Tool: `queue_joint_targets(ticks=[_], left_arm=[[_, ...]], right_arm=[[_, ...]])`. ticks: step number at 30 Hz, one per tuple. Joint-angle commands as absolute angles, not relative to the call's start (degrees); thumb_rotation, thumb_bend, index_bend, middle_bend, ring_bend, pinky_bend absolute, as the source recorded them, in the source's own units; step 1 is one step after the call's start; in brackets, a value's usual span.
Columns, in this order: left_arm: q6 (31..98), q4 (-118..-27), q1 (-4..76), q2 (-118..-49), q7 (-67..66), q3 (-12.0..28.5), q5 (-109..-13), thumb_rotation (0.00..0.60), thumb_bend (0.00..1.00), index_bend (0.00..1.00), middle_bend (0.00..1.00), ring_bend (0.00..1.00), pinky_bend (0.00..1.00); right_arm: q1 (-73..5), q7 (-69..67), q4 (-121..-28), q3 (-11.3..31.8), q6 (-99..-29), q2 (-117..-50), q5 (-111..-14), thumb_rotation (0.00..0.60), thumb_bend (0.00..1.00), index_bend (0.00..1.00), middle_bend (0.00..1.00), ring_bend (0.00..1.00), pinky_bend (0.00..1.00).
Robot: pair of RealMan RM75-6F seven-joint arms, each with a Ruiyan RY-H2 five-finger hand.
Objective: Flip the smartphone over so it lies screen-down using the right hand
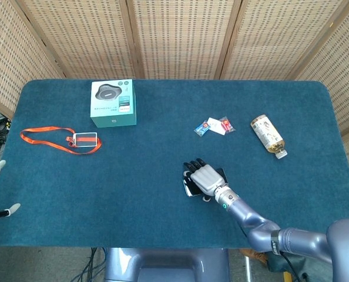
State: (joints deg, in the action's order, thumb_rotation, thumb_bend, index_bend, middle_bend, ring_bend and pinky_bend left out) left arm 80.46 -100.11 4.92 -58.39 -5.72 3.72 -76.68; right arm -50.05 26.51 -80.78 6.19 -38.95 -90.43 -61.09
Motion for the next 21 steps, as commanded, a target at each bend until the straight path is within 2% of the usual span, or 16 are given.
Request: queue_joint_targets(ticks=[1, 8, 16, 21], left_arm=[[80.5, -100.1, 4.9, -58.3, -5.4, 3.7, -76.7, 0.600, 0.00, 0.00, 0.00, 0.00, 0.00], [80.6, -100.0, 4.8, -58.0, -4.8, 3.7, -76.9, 0.600, 0.00, 0.00, 0.00, 0.00, 0.00], [80.9, -100.1, 4.7, -57.8, -4.4, 3.6, -77.1, 0.600, 0.00, 0.00, 0.00, 0.00, 0.00], [80.8, -100.0, 4.7, -57.7, -4.0, 3.6, -77.1, 0.600, 0.00, 0.00, 0.00, 0.00, 0.00]], right_arm=[[-50.6, 27.1, -80.4, 6.1, -38.8, -90.9, -60.0, 0.600, 0.17, 0.27, 0.00, 0.00, 0.00], [-51.1, 27.2, -80.9, 6.3, -39.9, -91.6, -58.2, 0.600, 0.29, 0.45, 0.00, 0.00, 0.00], [-51.0, 23.8, -82.6, 7.6, -40.9, -91.1, -57.8, 0.600, 0.36, 0.48, 0.00, 0.00, 0.00], [-51.0, 21.7, -83.4, 8.2, -41.4, -90.8, -57.9, 0.600, 0.36, 0.49, 0.00, 0.00, 0.00]])
